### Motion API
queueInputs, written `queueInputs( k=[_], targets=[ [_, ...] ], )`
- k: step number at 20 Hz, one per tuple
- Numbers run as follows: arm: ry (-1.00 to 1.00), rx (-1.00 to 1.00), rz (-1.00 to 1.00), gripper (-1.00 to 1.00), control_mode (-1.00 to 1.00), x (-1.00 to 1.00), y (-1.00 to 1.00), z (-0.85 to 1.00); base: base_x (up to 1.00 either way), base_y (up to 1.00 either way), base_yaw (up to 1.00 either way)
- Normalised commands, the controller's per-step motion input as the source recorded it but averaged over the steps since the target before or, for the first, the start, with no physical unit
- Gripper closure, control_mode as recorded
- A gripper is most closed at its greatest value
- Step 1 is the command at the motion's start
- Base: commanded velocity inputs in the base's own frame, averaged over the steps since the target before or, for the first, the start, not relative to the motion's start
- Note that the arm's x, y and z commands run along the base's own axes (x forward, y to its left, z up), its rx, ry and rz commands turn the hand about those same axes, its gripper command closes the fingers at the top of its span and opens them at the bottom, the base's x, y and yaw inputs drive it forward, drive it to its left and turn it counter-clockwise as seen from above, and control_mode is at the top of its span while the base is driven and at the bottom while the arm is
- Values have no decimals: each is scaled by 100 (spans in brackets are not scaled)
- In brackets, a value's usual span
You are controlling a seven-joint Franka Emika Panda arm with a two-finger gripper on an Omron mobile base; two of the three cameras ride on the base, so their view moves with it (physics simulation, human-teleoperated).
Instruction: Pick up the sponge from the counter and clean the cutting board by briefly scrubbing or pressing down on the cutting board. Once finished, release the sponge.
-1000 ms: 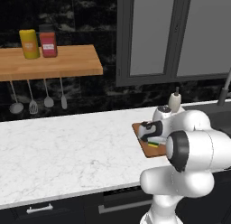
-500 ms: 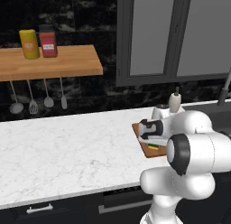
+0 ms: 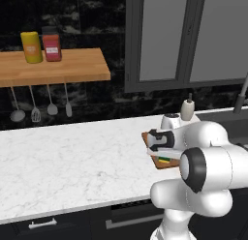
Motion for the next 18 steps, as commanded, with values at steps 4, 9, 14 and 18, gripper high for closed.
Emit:
queueInputs(
  k=[4, 9, 14, 18],
  targets=[
    [-3, 0, 0, 100, -100, 40, -9, -10, 0, 0, 0],
    [-10, 0, 0, 100, -100, 57, -23, -10, 0, 0, 0],
    [-14, 0, 0, 100, -100, 47, -22, 0, 0, 0, 0],
    [-12, 0, 0, 100, -100, 55, -20, -10, 0, 0, 0]
  ],
)
